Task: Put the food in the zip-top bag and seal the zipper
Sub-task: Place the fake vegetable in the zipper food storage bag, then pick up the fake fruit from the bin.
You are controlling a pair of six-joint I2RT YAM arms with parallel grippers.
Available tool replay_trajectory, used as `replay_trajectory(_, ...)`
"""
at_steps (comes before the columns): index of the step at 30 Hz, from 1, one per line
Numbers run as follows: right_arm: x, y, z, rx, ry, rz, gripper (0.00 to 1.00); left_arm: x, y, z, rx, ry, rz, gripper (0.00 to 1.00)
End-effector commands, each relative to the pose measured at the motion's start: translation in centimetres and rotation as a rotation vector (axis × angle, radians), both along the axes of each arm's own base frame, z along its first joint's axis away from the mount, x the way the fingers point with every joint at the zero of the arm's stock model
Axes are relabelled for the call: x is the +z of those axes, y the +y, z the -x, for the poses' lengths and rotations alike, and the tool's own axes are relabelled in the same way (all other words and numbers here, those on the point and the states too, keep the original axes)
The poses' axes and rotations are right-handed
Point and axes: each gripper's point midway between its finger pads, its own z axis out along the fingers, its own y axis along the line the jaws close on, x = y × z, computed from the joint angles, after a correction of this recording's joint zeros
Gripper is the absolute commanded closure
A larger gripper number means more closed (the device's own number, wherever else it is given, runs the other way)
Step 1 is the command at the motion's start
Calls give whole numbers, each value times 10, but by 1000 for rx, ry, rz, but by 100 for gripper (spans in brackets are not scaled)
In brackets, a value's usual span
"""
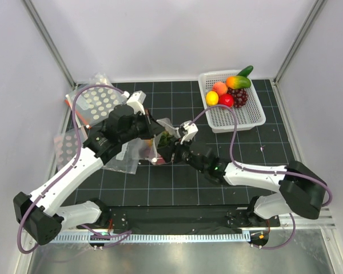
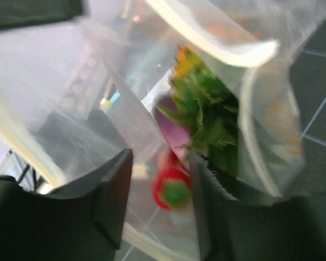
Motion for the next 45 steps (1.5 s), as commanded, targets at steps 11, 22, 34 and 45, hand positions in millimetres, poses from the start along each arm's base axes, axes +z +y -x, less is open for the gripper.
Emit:
replay_trajectory(11, 83, -45, -7, -134, -157, 17, 37, -8, -12, -22, 26, -6, -17, 98)
replay_trajectory(22, 100, -150, -65, -453, -39, 2, 36, -14, -7, -29, 64, -11, -49, 99)
replay_trajectory(34, 70, -249, -149, -837, 70, 166, 11, -10, -4, -27, 67, -19, -49, 99)
replay_trajectory(45, 45, -295, -245, -1111, 137, 109, 0, -12, -9, -24, 48, 4, -31, 99)
